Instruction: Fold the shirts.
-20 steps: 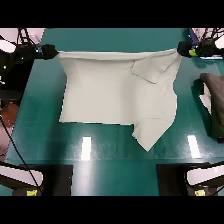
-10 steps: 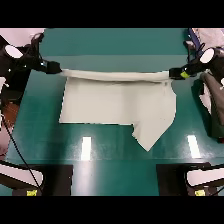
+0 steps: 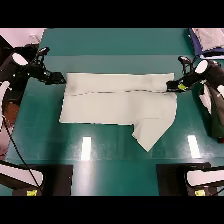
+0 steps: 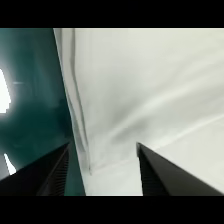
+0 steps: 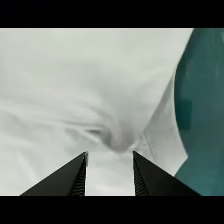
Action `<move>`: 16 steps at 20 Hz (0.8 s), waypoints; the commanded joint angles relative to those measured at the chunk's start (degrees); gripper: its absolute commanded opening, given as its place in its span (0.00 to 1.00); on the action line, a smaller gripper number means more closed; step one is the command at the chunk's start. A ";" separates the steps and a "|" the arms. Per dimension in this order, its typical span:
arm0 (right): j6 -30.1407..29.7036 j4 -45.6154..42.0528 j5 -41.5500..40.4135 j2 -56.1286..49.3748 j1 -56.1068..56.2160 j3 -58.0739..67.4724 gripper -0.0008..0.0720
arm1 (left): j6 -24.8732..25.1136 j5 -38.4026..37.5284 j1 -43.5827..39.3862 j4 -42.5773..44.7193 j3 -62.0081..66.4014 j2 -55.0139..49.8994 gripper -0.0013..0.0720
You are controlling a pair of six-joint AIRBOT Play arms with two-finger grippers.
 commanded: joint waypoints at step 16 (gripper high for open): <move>-10.03 16.72 14.56 30.25 -8.74 -23.12 0.47 | 4.90 -8.44 11.06 -7.52 -36.98 19.76 0.70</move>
